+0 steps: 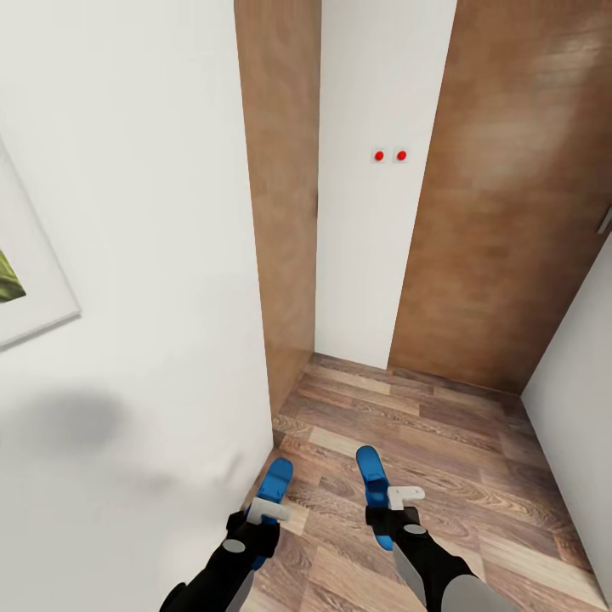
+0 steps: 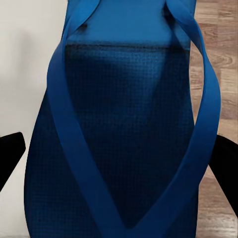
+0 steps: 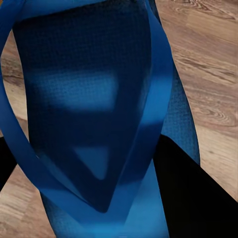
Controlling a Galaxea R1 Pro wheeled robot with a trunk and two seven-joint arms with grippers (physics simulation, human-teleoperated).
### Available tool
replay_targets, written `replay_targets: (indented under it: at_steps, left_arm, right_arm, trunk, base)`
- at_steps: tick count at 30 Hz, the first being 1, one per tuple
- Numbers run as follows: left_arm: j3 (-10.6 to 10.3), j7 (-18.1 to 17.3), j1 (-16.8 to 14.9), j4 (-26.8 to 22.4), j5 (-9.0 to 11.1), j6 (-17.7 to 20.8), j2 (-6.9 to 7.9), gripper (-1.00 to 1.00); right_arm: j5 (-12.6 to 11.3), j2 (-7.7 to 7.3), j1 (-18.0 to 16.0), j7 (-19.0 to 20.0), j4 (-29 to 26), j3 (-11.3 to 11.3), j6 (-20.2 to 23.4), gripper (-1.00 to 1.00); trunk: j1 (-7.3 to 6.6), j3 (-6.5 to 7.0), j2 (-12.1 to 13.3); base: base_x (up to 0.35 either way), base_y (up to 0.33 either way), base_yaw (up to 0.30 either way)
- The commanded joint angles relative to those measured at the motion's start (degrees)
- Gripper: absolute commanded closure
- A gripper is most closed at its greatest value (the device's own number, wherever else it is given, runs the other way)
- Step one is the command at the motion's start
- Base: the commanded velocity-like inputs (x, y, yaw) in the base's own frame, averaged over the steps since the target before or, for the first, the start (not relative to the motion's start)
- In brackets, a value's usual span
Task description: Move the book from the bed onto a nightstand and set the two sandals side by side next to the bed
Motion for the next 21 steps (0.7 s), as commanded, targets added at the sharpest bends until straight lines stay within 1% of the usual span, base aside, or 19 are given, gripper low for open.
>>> replay_targets:
  at_steps: [1,8,21]
  left_arm:
    - [-0.29,0.53,-0.06,0.20,0.50,0.23,0.01,1.00]
    - [-0.42,0.53,-0.11,1.36,0.53,-0.87,-0.13,1.00]
    - [-0.63,0.53,-0.11,1.50,0.52,-1.08,-0.12,1.00]
  right_arm:
    - [-0.06,0.02,-0.03,-0.27,0.02,0.11,-0.04,1.00]
    - [-0.06,0.06,-0.03,-0.23,0.02,0.11,-0.01,1.00]
    - [-0.06,0.07,-0.02,-0.23,0.34,0.11,-0.05,1.00]
  trunk:
    - [-0.23,0.10,0.39]
    - [-1.77,1.01,3.19]
    - [-4.62,2.29,8.41]
  base:
    - [0.000,0.000,0.000]
    - [0.000,0.000,0.000]
    - [0.000,0.000,0.000]
